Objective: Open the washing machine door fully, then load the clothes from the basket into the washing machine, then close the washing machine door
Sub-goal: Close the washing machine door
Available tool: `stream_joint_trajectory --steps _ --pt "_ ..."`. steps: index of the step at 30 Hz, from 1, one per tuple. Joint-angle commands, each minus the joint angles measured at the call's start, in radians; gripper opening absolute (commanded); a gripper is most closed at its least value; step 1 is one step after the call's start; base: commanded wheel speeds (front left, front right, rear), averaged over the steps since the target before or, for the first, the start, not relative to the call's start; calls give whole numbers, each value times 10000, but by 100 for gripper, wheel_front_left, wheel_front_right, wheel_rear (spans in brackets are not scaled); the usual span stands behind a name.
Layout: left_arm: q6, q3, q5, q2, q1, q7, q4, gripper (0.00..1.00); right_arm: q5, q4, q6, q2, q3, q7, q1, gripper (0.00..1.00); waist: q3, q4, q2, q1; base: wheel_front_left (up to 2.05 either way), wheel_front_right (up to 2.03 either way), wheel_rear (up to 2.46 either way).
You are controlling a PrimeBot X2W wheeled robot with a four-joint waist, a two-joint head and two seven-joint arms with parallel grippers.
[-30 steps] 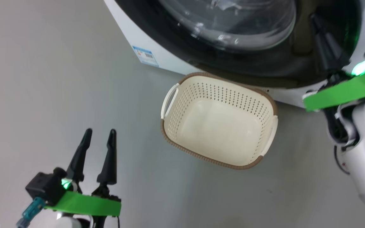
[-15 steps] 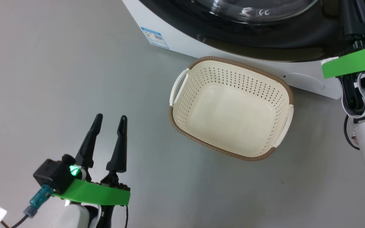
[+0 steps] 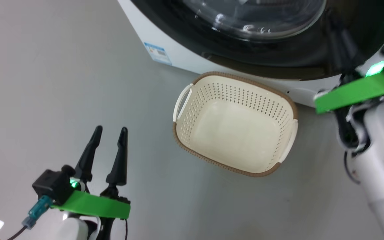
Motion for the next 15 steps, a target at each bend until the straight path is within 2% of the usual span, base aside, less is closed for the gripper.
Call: stream_joint_trajectory --steps 1,2,15 --pt "-23 395 -55 381 159 -65 -88 100 3 -330 -25 225 227 -78 370 87 -370 -249 -1 0 0 0 0" --pt "-23 419 -59 425 200 -65 -50 100 12 -361 -25 273 258 -78 530 100 -458 -312 -1 0 0 0 0" --pt "-23 797 -32 981 760 -65 493 100 30 -594 -25 618 129 -78 2677 100 -1678 -1483 -1 0 0 0 0"
